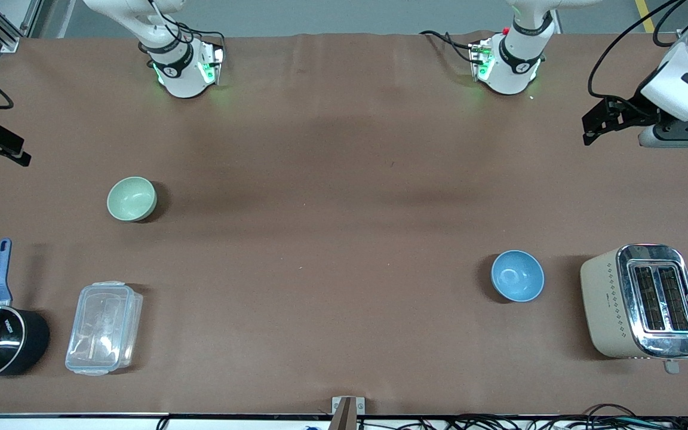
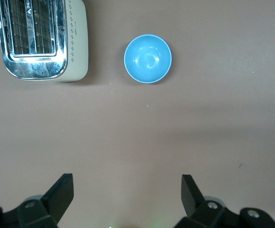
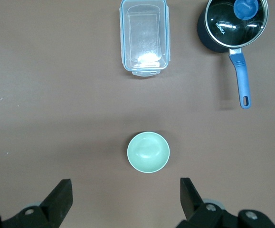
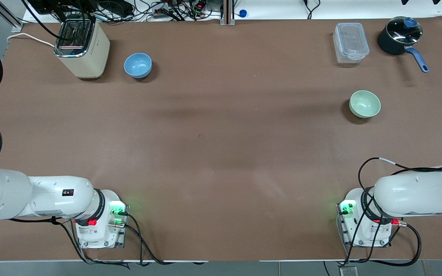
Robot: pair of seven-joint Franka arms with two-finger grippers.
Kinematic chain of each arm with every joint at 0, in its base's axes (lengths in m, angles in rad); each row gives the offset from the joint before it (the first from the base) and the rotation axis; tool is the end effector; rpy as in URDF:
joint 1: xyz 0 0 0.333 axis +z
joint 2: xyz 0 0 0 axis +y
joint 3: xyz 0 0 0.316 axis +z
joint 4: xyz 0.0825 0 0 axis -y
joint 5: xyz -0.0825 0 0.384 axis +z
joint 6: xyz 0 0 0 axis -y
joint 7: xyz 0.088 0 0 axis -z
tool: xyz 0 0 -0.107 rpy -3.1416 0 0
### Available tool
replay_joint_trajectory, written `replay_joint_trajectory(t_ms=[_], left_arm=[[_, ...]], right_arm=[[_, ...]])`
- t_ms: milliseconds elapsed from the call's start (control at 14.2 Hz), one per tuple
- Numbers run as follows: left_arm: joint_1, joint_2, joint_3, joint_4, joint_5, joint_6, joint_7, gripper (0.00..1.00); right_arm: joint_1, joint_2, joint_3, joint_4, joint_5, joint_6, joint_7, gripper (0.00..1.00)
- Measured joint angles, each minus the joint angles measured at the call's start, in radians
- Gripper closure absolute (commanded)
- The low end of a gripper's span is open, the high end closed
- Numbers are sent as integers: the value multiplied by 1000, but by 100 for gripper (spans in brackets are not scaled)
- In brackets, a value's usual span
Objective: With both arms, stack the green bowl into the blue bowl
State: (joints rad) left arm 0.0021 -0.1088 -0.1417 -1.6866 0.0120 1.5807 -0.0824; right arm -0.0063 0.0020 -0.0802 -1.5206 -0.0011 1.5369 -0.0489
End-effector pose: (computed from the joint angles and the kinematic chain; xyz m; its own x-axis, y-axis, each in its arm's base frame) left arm 0.5154 -0.0753 0.6286 0.9984 -0.0565 0.0041 -0.0564 -0.9980 -0.0271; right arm 0.5502 -0.0478 0.6440 0.9992 -0.0376 0.0142 -0.0376 -0.9993 0.0020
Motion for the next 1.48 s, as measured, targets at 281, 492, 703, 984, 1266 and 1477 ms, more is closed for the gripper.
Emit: replay_joint_trajectory(t_ms=[281,492,703,984,1266,1477], left_arm=[[0,18,2,1,0,2,2,0],[14,78,3,12,0,37,2,0],[40,206,4,13,0,188,7,0],[38,385,2,13,44,370,7,0],[37,519,2,12,82,512,1,0],[40,610,3,12,98,607,-18,7]], right_arm=[[0,0,0,0,0,1,1,0],[0,0,0,1,0,3,1,0],[0,0,0,2,0,16,1,0],[0,0,0,2,0,21,2,0],[0,1,0,2,0,21,2,0],[0,4,0,-1,0,25,2,3]])
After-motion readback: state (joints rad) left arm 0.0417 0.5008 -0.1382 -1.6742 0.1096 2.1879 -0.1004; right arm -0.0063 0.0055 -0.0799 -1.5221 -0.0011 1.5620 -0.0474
